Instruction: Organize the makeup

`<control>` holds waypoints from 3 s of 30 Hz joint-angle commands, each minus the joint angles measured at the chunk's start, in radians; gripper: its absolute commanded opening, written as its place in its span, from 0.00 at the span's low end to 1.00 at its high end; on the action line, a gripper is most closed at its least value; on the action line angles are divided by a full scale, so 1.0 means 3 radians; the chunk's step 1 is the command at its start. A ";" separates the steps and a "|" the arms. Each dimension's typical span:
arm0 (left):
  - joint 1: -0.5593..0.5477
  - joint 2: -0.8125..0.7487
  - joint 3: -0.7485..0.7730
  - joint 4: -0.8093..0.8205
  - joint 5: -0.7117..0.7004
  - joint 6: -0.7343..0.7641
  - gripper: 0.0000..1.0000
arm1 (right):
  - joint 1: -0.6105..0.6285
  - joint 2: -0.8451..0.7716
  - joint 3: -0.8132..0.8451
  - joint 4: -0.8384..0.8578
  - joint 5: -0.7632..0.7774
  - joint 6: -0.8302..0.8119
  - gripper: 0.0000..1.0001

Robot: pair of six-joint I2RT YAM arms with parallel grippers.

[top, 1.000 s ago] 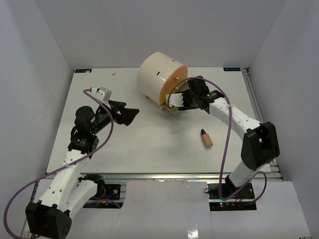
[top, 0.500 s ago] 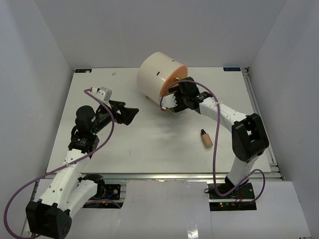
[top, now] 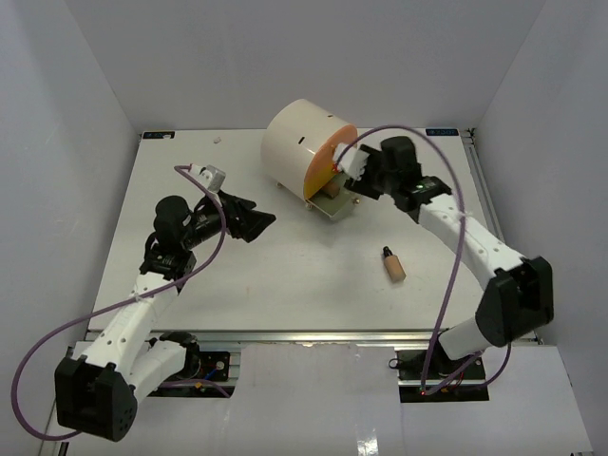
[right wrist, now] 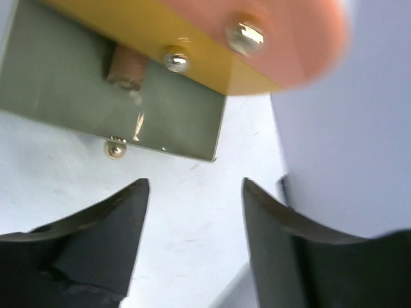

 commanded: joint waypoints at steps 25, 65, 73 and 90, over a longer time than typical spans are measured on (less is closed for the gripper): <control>-0.2808 0.3908 0.3885 -0.2604 -0.2907 -0.1883 0.97 | -0.2704 -0.1251 -0.1351 -0.0234 -0.2609 0.2474 0.80; -0.2886 0.3769 0.3904 -0.2455 -0.3338 -0.0730 0.08 | -0.2830 -0.1322 -0.1394 -0.0191 -0.2716 0.2515 0.80; -0.2737 0.3192 0.3546 -0.1987 -0.3457 0.0327 0.01 | -0.2838 -0.1320 -0.1417 -0.0168 -0.2712 0.2518 0.80; -0.1928 0.3637 0.4169 -0.1723 -0.3445 0.1422 0.11 | -0.2840 -0.1299 -0.1464 -0.0119 -0.2697 0.2515 0.80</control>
